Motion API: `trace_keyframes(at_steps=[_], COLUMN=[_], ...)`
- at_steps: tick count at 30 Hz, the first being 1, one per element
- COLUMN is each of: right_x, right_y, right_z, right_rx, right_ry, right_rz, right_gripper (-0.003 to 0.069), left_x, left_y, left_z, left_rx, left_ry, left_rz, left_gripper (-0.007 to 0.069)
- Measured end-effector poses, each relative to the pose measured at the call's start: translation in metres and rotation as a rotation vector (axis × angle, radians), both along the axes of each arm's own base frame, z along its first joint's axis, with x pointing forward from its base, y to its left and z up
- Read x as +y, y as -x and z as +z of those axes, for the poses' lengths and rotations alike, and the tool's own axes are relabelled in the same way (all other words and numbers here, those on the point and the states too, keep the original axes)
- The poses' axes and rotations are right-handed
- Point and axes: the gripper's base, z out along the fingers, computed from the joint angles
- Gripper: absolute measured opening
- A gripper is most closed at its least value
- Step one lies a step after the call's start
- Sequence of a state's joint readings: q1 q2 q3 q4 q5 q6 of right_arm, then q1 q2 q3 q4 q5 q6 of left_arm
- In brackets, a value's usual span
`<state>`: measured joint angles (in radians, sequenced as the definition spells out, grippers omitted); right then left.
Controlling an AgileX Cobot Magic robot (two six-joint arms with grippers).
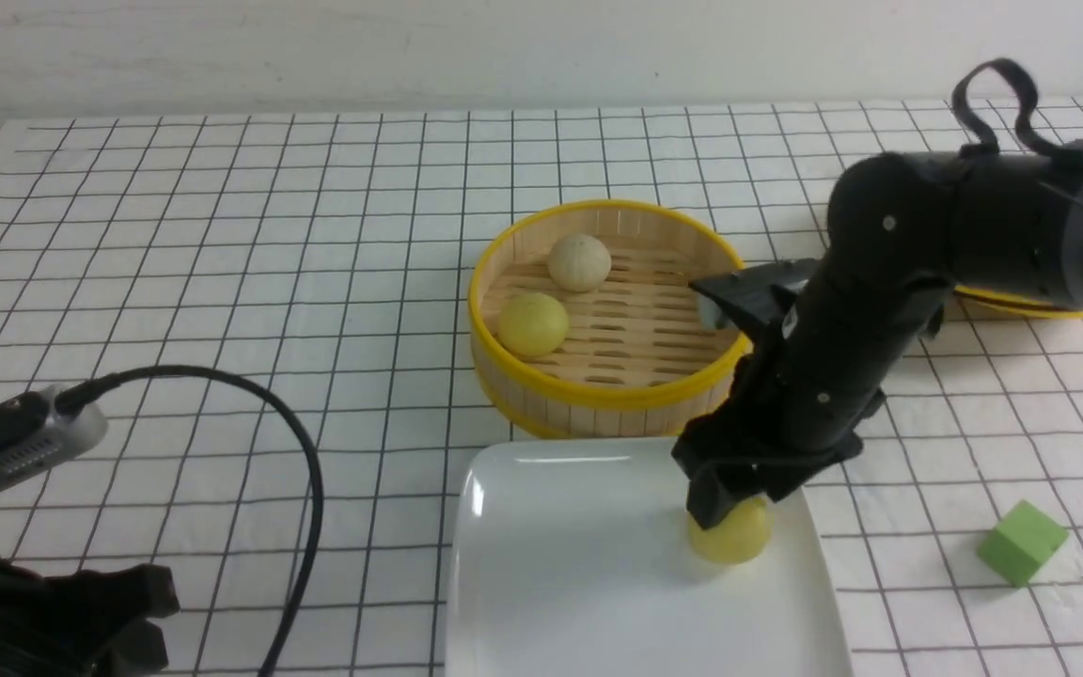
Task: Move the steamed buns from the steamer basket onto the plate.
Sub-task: Use the right arm to put the steamed stuffed bun into the plate, then use the left arm to grab the steamed stuffed bun that is closest to it
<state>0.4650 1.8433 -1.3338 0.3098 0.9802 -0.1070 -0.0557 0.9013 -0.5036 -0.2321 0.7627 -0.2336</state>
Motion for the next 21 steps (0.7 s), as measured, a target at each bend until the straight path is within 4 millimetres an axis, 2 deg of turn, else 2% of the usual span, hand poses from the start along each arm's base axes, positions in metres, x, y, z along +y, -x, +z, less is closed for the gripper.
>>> trace_keyframes(at_steps=[2,5,8,10,12,13,14,15,16,19,21], right_x=[-0.011,-0.03,-0.051,-0.066,-0.074,-0.081,-0.093,-0.095,-0.104,-0.118,-0.125], right_y=[0.001,0.011,0.028,0.048,0.06,0.073,0.099,0.103,0.126,0.16,0.179], right_z=[0.023,0.055,0.087,0.103,0.106,0.113,0.118,0.116,0.117,0.116,0.11], right_rx=[0.008,-0.001,-0.065,-0.108,-0.115,-0.14,-0.171,-0.168,-0.218,-0.383,-0.481], right_ry=[0.008,0.018,0.012,0.004,0.003,0.0,0.007,0.013,0.01,-0.041,-0.077], right_rz=[0.004,0.002,-0.022,-0.045,-0.059,-0.067,-0.073,-0.073,-0.081,-0.114,-0.139], right_gripper=[0.0558,0.0489,0.0324,0.019,0.0111,0.0062,-0.0002,-0.0008,-0.0015,-0.0015,-0.0013], left_x=[0.0,0.0,0.0,0.0,0.0,0.0,-0.002,-0.002,-0.005,-0.013,-0.021], left_y=[0.0,-0.001,-0.003,-0.005,-0.007,-0.009,-0.014,-0.014,-0.021,-0.038,-0.05], left_z=[0.0,0.001,0.002,0.006,0.012,0.016,0.028,0.029,0.042,0.06,0.065], left_rx=[-0.005,-0.012,-0.039,-0.051,-0.061,-0.059,-0.064,-0.059,-0.065,-0.05,-0.032], left_ry=[0.0,0.001,0.0,0.001,0.002,0.002,0.001,0.001,0.016,0.069,0.104], left_rz=[0.001,0.003,0.009,0.009,0.006,0.0,-0.023,-0.027,-0.057,-0.127,-0.174], left_gripper=[0.0282,0.0277,0.0221,0.0158,0.0103,0.0059,0.002,0.0013,0.0002,0.0002,0.0002])
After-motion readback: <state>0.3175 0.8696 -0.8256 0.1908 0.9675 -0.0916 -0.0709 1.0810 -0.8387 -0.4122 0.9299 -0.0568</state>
